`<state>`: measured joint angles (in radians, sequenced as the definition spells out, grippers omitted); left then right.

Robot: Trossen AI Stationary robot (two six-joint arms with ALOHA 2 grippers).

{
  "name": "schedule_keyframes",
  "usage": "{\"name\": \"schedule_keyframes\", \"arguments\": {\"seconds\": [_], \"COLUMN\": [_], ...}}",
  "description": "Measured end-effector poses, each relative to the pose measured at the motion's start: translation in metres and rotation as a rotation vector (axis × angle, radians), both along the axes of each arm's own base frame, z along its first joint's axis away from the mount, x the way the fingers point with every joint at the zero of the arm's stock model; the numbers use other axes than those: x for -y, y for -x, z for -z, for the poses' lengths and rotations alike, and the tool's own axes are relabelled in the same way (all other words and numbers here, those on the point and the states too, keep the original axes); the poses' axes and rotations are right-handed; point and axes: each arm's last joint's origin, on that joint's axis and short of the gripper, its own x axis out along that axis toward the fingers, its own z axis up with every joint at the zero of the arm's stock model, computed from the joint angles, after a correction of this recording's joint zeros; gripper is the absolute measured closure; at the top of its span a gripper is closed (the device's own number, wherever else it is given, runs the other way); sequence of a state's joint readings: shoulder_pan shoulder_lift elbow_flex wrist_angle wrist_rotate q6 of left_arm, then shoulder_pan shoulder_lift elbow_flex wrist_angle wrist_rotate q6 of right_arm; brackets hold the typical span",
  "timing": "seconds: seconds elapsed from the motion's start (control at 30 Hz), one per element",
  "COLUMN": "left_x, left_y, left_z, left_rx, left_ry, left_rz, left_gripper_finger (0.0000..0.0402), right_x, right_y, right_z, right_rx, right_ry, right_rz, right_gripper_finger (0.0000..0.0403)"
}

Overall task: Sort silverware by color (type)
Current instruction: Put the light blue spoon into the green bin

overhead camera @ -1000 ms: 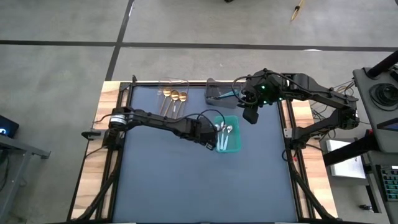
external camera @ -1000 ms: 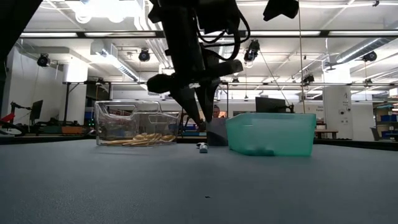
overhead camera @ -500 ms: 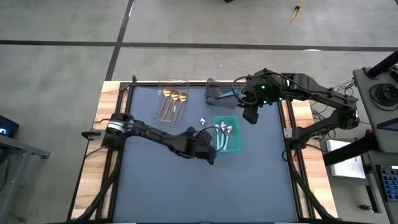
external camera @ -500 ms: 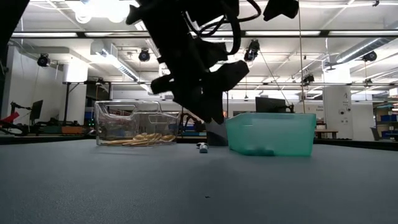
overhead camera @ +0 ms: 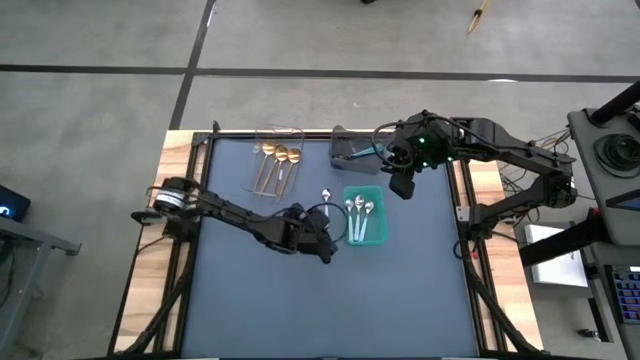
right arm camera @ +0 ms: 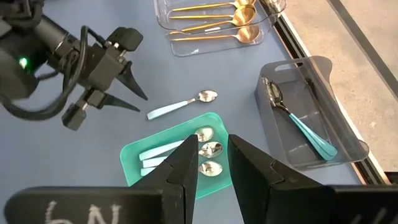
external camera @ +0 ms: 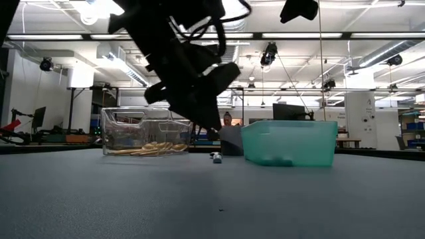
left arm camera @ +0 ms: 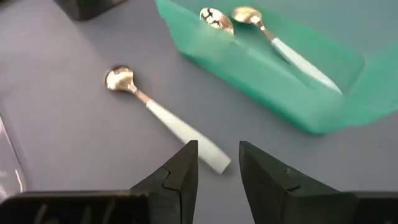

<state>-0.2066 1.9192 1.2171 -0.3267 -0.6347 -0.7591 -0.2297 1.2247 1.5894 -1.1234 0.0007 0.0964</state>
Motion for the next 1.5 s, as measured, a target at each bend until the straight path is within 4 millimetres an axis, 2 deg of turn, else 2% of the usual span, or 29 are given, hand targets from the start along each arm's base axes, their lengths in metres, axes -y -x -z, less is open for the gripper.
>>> {"name": "schedule_keyframes", "arguments": {"seconds": [0.17,0.37,0.63,0.97,1.5], "left_x": [-0.003,-0.005,-0.008,-0.008,-0.011], "left_y": [0.014,0.016,0.016,0.003,-0.004], "left_z": [0.003,0.011,0.011,0.025,0.041], "left_rx": [0.107,0.132,0.135,0.172,0.203], "left_ry": [0.016,-0.010,-0.037,-0.037,-0.040], "left_rz": [0.032,0.025,0.015,-0.024,-0.143], "left_gripper_finger": [0.0323,0.0331,0.0294,0.0236,0.0227], "right_x": [0.001,0.003,0.006,0.006,0.006], "right_y": [-0.004,-0.012,-0.016,-0.018,-0.018], "right_z": [0.001,-0.001,0.003,0.011,0.013], "right_rx": [0.011,0.079,0.070,0.042,0.027], "right_ry": [0.014,0.050,0.071,0.066,0.096], "right_rz": [-0.011,-0.026,-0.007,-0.010,-0.046], "right_gripper_finger": [0.0326,0.0326,0.0326,0.0326,0.0326]}}
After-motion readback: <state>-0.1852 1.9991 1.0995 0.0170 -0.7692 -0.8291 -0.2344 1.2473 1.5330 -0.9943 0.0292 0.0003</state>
